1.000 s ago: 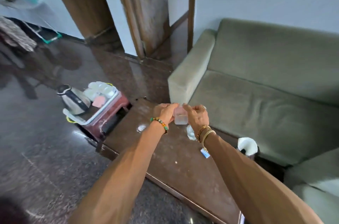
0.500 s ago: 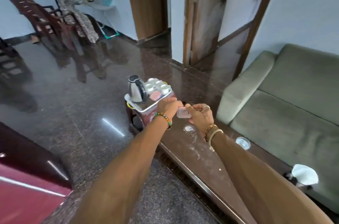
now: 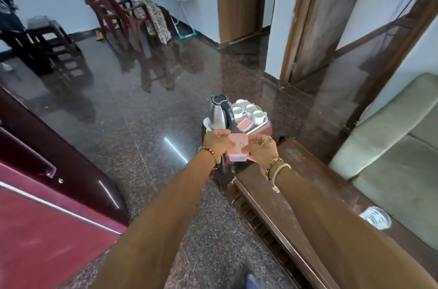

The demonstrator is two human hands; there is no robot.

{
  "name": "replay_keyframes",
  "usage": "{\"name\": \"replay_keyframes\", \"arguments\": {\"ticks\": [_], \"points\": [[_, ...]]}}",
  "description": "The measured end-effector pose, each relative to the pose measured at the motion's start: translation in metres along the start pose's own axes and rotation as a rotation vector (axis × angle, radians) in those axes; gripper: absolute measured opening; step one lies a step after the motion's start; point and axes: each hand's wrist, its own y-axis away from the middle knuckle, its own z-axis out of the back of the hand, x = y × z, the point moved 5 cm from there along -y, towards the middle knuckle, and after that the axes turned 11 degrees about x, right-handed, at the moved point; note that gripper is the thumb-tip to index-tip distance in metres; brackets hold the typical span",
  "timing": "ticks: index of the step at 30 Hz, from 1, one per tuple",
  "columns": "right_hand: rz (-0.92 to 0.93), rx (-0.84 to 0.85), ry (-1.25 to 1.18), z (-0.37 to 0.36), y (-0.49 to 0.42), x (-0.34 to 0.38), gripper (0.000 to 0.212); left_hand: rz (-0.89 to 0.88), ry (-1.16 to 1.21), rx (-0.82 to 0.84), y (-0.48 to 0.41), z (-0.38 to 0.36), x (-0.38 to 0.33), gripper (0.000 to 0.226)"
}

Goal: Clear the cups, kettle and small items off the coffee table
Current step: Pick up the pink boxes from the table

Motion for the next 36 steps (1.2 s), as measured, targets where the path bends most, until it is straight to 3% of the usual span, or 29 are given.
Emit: {"name": "replay_keyframes", "arguments": {"ticks": [5, 11, 15, 21, 24, 29, 33, 36], "points": [[-0.064, 0.026, 0.035, -0.023, -0.073, -0.002, 0.036, 0.056, 0.075, -0.019, -0.055, 0.021, -0.009, 0.037], [0.003, -0.009, 0.129, -0.037, -0.141, 0.038, 0.033, -0.001, 0.156, 0.03, -0.11, 0.038, -0.051, 0.029], [0.012, -0.069, 0.108, -0.041, -0.176, 0.049, 0.035, 0.062, 0.087, 0.003, -0.153, 0.047, -0.058, 0.036], [-0.052, -0.149, 0.149, -0.052, -0.234, 0.031, 0.034, 0.216, -0.007, 0.136, -0.23, 0.059, -0.043, 0.036], [-0.099, -0.211, 0.11, -0.049, -0.262, 0.029, 0.032, 0.216, -0.017, 0.252, -0.268, 0.053, -0.058, 0.023], [-0.104, -0.341, -0.006, -0.035, -0.295, 0.043, 0.028, 0.16, -0.154, 0.393, -0.315, 0.035, -0.095, 0.038], [-0.13, -0.443, -0.059, -0.012, -0.309, 0.052, 0.042, 0.151, -0.19, 0.469, -0.347, 0.009, -0.11, 0.028], [-0.141, -0.468, -0.086, 0.005, -0.319, 0.049, 0.041, 0.205, -0.197, 0.515, -0.365, -0.01, -0.103, 0.033]]}}
